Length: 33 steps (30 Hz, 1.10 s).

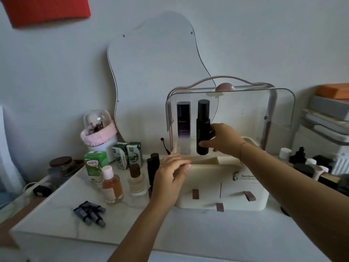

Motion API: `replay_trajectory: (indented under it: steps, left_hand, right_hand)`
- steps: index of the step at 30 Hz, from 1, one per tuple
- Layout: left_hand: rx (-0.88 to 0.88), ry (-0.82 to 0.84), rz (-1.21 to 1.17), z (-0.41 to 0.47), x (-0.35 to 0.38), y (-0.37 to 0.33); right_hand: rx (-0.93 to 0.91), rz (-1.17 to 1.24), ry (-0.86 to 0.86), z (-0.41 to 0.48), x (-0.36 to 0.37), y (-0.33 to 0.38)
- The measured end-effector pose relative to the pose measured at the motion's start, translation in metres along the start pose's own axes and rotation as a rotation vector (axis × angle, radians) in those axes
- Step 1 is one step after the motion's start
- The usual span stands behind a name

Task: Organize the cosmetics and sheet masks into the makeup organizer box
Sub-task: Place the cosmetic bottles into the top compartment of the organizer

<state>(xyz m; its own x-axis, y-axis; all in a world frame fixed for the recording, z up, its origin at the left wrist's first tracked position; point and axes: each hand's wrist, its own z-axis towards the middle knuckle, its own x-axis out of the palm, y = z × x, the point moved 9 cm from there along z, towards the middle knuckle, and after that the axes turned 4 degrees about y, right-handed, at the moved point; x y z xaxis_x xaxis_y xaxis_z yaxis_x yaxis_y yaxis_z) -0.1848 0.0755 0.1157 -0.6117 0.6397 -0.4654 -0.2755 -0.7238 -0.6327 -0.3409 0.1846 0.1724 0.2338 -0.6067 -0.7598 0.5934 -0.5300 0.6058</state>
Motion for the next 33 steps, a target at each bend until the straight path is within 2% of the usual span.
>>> replay_trajectory:
  steps: [4, 10, 17, 22, 24, 28, 30, 33]
  left_hand:
    - [0.046, -0.011, -0.013, 0.0, -0.001, -0.001]
    - [0.069, -0.046, 0.001, -0.001, -0.002, -0.003]
    - [0.067, -0.037, -0.004, -0.001, -0.001, -0.004]
    - [0.07, -0.025, 0.005, -0.002, -0.002, -0.007]
    - [0.06, -0.013, 0.019, -0.001, -0.001, -0.009]
    - [0.055, -0.018, 0.085, -0.005, 0.0, -0.012]
    - [0.071, -0.058, 0.134, -0.01, 0.0, -0.017]
    - [0.115, -0.088, 0.204, -0.015, 0.008, -0.031]
  right_hand:
    - [0.084, 0.121, 0.086, 0.02, 0.02, -0.014]
    - [0.139, 0.221, 0.077, 0.034, 0.029, -0.023]
    - [0.164, 0.17, 0.022, 0.039, 0.031, -0.026]
    - [0.191, -0.031, -0.003, 0.028, 0.021, -0.021]
    - [0.144, -0.065, -0.089, 0.009, 0.005, -0.011]
    - [-0.057, 0.19, -0.403, -0.08, -0.033, 0.001]
    - [-0.123, 0.239, -0.538, -0.138, -0.044, -0.009]
    - [-0.098, 0.23, -0.761, -0.213, -0.056, -0.047]
